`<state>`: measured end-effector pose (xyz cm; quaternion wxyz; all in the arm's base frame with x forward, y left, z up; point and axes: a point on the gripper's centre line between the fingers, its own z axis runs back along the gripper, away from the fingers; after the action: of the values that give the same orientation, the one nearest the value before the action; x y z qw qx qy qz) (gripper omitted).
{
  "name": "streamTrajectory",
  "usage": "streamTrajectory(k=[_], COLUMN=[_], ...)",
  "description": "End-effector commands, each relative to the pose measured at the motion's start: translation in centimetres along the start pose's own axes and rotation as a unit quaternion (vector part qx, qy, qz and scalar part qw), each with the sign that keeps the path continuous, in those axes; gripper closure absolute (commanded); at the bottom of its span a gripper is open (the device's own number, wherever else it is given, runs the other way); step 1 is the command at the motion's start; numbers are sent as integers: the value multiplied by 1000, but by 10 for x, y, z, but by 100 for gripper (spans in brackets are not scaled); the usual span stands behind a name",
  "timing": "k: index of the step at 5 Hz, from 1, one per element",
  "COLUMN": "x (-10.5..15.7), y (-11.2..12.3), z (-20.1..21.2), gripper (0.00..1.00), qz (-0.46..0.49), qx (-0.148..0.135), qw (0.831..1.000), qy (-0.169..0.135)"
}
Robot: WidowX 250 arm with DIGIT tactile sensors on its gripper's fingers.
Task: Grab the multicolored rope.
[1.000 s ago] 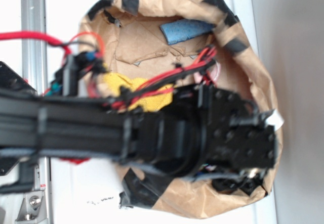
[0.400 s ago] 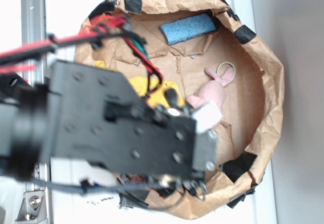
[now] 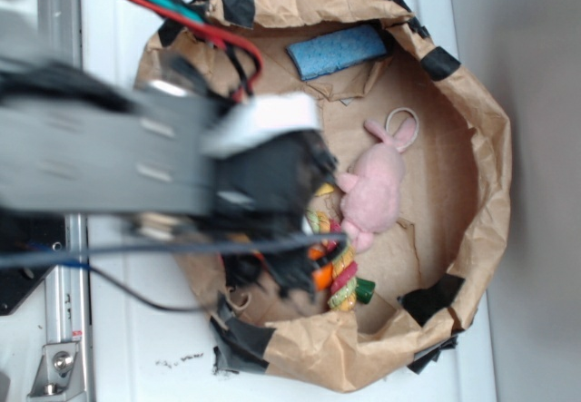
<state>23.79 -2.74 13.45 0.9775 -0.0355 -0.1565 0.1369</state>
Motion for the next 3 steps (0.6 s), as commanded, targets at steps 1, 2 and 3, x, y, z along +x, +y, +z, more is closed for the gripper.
streamTrajectory(k=[1, 2, 3], x=[30, 28, 25], y=[9, -3, -25], z=[-4, -18, -43], gripper=[0, 0, 0], qz=[-123, -215, -256], qx=[7, -13, -22], qw=[991, 972, 957], qy=[58, 91, 138])
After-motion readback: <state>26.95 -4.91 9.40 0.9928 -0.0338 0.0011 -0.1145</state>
